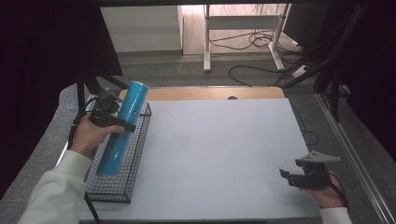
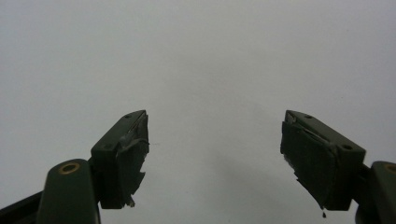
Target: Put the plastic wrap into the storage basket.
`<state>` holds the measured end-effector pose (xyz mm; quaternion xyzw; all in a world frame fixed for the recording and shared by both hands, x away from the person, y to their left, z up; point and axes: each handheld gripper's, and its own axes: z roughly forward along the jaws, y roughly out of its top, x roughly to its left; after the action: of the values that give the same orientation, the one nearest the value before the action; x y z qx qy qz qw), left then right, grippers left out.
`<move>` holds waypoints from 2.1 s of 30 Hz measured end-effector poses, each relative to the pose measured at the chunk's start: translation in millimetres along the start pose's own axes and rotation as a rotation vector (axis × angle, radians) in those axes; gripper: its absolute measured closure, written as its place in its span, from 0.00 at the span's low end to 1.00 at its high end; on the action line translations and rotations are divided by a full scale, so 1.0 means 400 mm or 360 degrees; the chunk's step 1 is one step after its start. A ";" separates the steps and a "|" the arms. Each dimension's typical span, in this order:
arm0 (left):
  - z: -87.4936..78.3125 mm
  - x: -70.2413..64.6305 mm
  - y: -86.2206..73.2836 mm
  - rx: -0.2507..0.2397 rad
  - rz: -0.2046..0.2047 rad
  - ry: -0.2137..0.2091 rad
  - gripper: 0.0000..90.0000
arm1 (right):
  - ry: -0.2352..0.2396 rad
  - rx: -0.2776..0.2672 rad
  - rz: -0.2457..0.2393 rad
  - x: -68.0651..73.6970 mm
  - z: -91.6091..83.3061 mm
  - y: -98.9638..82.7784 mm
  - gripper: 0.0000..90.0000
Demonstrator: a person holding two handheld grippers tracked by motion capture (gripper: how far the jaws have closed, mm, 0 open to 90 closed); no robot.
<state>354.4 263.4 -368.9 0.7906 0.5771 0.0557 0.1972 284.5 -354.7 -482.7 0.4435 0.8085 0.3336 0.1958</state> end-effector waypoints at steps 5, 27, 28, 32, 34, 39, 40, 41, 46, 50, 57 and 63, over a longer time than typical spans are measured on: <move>0.009 0.020 -0.015 0.0016 -0.0028 0.0009 0.35 | 0.0000 0.0004 0.0001 0.000 0.002 0.000 0.27; 0.100 0.090 -0.065 0.0173 -0.0148 0.0055 0.35 | 0.0006 0.0010 0.0001 0.001 0.003 0.000 0.26; 0.105 0.092 -0.066 0.0181 -0.0154 0.0056 0.35 | 0.0005 0.0010 0.0001 0.001 0.003 0.000 0.26; 0.124 0.096 -0.070 0.0179 -0.0167 0.0103 0.35 | 0.0003 0.0009 -0.0001 0.000 0.004 0.000 0.26; 0.135 0.099 -0.072 0.0192 -0.0175 0.0112 0.35 | 0.0005 0.0010 -0.0001 0.000 0.004 -0.001 0.26; 0.168 0.105 -0.073 0.0207 -0.0209 0.0124 0.35 | 0.0002 0.0008 -0.0003 -0.001 0.004 -0.001 0.26; 0.176 0.106 -0.073 0.0217 -0.0206 0.0129 0.35 | 0.0003 0.0009 -0.0003 0.000 0.004 -0.001 0.26; 0.184 0.106 -0.071 0.0223 -0.0216 0.0136 0.35 | 0.0002 0.0011 -0.0006 0.000 0.004 -0.001 0.26; 0.227 0.107 -0.063 0.0258 -0.0233 0.0181 0.35 | 0.0001 0.0014 -0.0008 -0.001 0.006 -0.002 0.26; 0.259 0.105 -0.062 0.0281 -0.0238 0.0205 0.35 | -0.0001 0.0019 -0.0003 -0.003 0.006 -0.004 0.26; 0.204 0.088 -0.041 0.0141 -0.0223 0.0253 0.42 | -0.0005 0.0018 -0.0010 -0.002 0.006 -0.004 0.26; 0.182 0.066 -0.046 0.0073 -0.0189 0.0223 0.26 | -0.0005 0.0017 -0.0021 0.000 0.003 -0.002 0.26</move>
<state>369.9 274.9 -446.2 0.7535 0.6363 0.0858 0.1411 284.6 -354.6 -484.1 0.4399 0.8128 0.3271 0.1969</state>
